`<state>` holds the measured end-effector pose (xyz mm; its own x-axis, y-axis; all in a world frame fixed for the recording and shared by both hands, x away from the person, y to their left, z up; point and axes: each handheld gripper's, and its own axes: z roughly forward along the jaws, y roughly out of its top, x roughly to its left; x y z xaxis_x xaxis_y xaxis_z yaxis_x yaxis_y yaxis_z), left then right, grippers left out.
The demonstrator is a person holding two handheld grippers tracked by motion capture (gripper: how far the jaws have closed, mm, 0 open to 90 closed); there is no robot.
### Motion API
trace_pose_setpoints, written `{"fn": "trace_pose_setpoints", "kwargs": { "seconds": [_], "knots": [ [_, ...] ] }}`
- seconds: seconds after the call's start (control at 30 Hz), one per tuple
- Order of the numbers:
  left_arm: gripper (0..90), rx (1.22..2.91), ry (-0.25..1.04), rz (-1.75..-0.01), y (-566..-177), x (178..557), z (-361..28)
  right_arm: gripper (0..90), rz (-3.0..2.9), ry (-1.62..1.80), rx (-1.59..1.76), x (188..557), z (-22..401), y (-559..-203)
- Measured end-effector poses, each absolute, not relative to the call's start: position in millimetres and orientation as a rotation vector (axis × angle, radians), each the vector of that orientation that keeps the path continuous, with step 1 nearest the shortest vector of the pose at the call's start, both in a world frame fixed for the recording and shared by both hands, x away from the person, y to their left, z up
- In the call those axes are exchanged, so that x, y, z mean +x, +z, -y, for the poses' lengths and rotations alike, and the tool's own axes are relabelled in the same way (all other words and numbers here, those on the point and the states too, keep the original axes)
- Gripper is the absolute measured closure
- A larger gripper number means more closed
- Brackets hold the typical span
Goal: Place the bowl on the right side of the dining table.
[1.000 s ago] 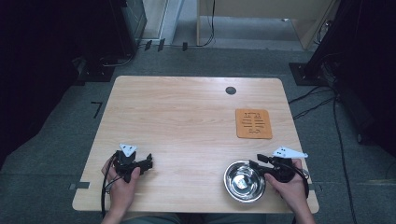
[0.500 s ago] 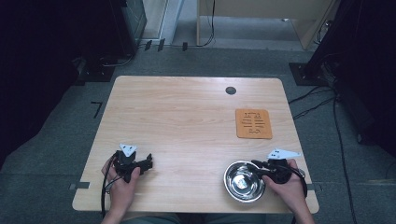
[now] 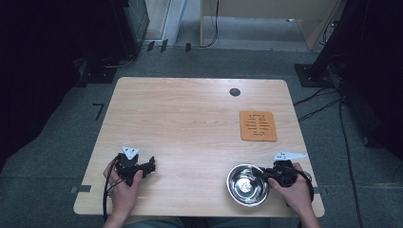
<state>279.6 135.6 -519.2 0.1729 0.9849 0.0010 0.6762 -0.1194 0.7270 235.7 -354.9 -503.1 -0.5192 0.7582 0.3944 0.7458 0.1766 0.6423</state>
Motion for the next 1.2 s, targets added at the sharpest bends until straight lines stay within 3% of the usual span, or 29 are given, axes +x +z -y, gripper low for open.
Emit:
{"fn": "trace_pose_setpoints", "kwargs": {
  "seconds": [0.53, 1.2],
  "knots": [
    [9.4, 1.864, 0.676, -1.565, -519.2, 279.6, -135.6, 76.9, -2.359, 1.242, 1.489, 233.4, 346.5, -506.4],
    [9.4, 1.864, 0.676, -1.565, -519.2, 279.6, -135.6, 84.4, -2.259, 1.371, 1.693, 234.1, 352.2, -499.3]
  ]
}}
